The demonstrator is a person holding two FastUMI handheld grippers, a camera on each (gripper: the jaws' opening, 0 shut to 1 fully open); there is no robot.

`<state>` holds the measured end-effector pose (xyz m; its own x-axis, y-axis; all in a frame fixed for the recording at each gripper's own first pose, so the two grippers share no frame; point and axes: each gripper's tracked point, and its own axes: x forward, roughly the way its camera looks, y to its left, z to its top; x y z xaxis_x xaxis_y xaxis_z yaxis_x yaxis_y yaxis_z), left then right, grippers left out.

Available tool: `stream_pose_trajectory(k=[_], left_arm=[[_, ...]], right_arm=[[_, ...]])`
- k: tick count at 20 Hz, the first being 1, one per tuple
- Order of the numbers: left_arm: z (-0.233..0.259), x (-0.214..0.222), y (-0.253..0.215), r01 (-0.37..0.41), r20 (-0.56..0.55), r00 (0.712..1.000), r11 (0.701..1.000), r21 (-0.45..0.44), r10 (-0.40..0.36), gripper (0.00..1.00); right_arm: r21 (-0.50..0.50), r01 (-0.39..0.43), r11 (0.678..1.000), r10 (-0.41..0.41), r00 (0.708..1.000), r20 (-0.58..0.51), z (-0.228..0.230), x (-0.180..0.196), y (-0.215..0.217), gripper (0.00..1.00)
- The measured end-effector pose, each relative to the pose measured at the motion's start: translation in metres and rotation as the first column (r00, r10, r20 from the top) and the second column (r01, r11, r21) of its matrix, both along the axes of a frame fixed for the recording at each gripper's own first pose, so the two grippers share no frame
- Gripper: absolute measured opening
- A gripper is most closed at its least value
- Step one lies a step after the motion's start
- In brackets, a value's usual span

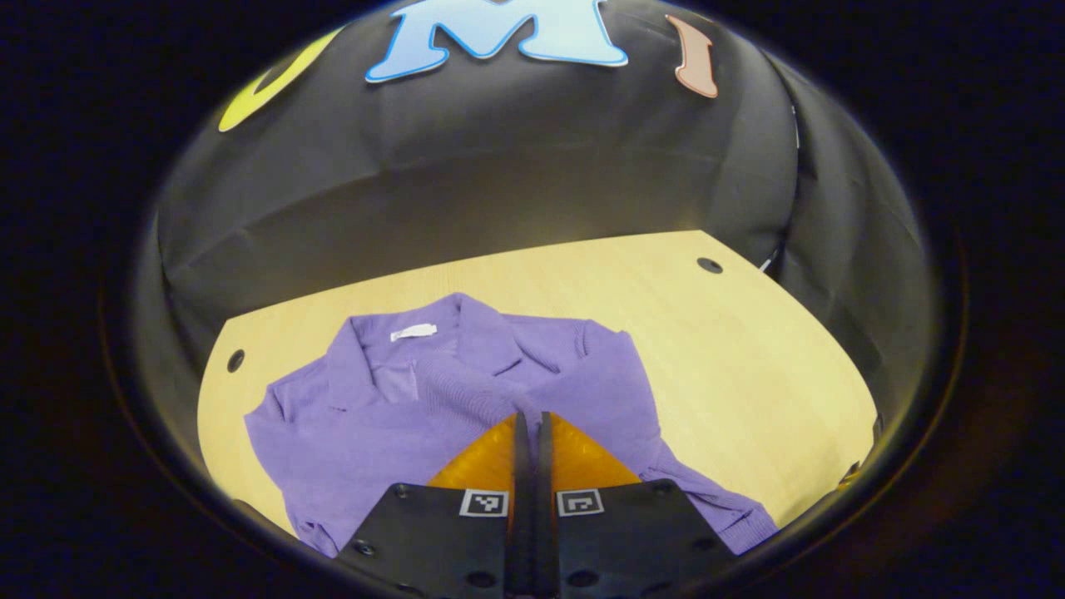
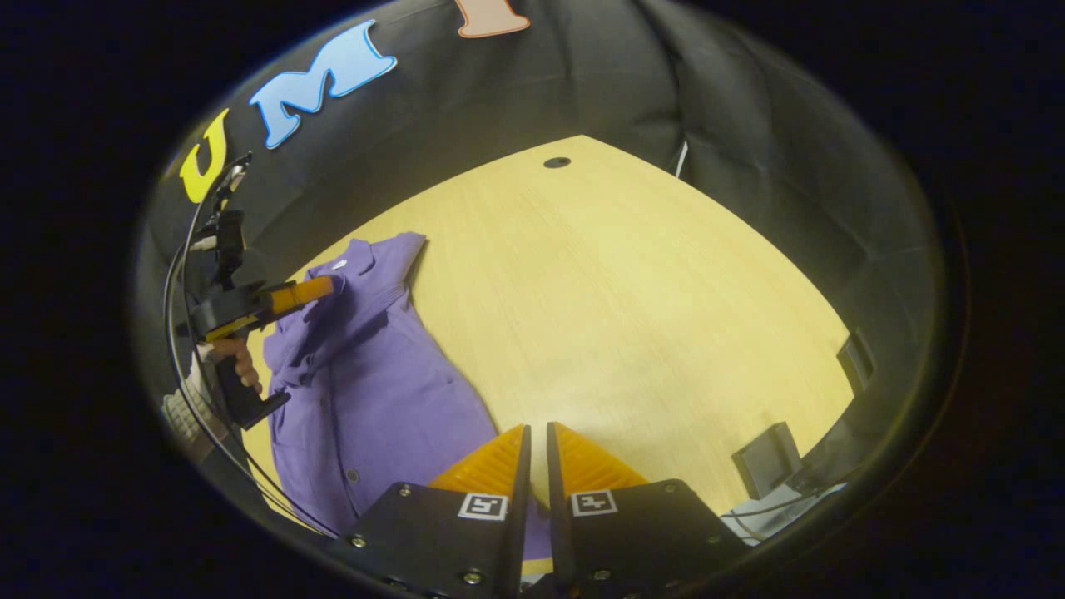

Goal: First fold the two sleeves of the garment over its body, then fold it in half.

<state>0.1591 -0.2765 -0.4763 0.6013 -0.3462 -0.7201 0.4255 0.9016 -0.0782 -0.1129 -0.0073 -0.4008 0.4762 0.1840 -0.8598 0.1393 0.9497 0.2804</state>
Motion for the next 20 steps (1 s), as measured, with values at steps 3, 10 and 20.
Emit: stream_pose_trajectory(k=[3,10,20], left_arm=[[-0.008,-0.006,-0.002,0.004,-0.022,1.0,1.0,-0.014,-0.005,0.11],[0.0,-0.021,-0.003,0.056,-0.011,0.998,0.998,-0.022,-0.056,0.64],[0.03,-0.093,0.101,-0.037,0.017,0.999,0.999,0.02,0.037,0.75]], right_arm=[[0.001,-0.012,1.0,0.012,1.0,0.001,0.0,0.001,-0.003,0.13],[0.006,-0.045,0.999,0.045,0.999,0.002,0.001,0.001,0.003,0.13],[0.055,-0.18,0.982,0.181,0.983,-0.026,-0.008,-0.018,0.054,0.15]])
